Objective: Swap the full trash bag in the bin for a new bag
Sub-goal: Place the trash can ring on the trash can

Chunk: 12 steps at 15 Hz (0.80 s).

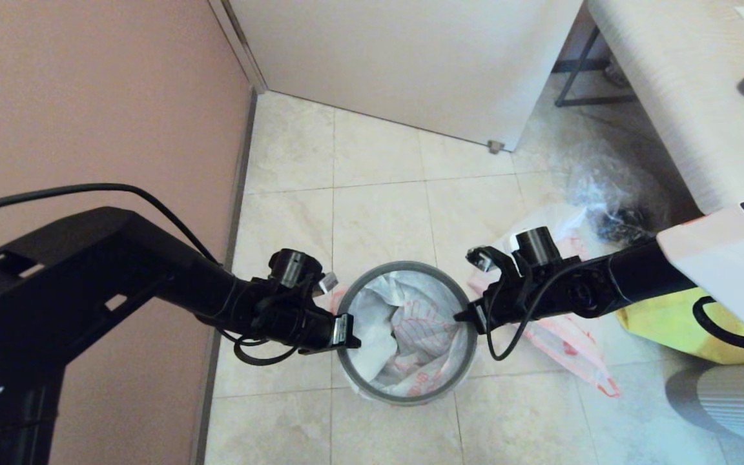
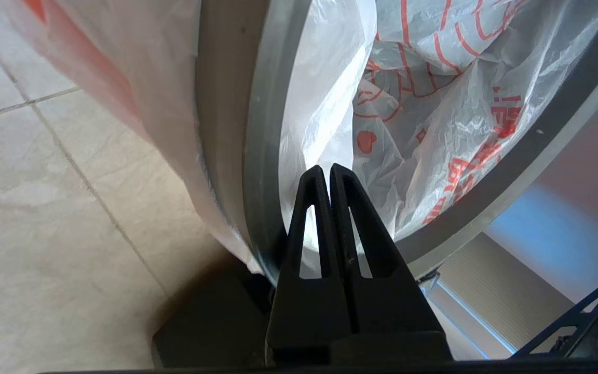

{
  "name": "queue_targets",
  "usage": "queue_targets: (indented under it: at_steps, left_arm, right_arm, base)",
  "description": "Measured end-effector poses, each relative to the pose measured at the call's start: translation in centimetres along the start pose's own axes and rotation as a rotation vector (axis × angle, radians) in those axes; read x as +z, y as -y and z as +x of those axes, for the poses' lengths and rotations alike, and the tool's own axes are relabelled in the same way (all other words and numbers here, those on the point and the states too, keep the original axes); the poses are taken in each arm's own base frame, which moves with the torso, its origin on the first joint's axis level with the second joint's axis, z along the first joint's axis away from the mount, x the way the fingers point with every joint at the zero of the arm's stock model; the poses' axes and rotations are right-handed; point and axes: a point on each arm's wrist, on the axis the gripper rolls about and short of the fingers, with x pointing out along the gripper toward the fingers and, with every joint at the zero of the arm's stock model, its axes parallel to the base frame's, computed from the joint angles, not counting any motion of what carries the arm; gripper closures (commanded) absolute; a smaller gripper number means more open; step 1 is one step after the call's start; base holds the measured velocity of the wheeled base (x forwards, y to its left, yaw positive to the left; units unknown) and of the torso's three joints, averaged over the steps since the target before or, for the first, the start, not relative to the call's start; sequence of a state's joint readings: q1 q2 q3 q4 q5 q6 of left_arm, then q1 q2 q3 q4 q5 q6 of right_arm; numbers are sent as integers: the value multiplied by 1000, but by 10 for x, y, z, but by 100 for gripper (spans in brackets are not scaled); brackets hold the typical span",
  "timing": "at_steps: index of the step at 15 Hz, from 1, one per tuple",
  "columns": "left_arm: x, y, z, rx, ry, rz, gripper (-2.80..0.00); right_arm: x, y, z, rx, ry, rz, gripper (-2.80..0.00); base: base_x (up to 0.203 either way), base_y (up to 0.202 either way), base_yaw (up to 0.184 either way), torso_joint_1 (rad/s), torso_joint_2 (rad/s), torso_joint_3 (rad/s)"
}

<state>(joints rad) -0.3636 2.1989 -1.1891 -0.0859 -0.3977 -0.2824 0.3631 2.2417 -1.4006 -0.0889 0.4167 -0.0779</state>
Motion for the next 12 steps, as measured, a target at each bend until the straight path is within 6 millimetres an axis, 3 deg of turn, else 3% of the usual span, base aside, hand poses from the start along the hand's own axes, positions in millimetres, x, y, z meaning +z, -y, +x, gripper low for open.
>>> queue_targets:
  at_steps: [7, 9, 12]
  left_arm:
    - [2, -16, 8, 12, 7, -25, 0]
    - [4, -12, 2, 14, 21, -30, 0]
    - [10, 10, -18, -12, 66, -53, 0]
  right_arm:
    - [-13, 14, 20, 6, -9, 15, 0]
    - [-11, 11, 15, -4, -6, 9, 0]
    - [1, 0, 0, -72, 21, -16, 0]
  base:
    - [0, 0, 0, 0, 0, 0]
    - [0, 0, 0, 0, 0, 0]
    - [0, 0, 0, 0, 0, 0]
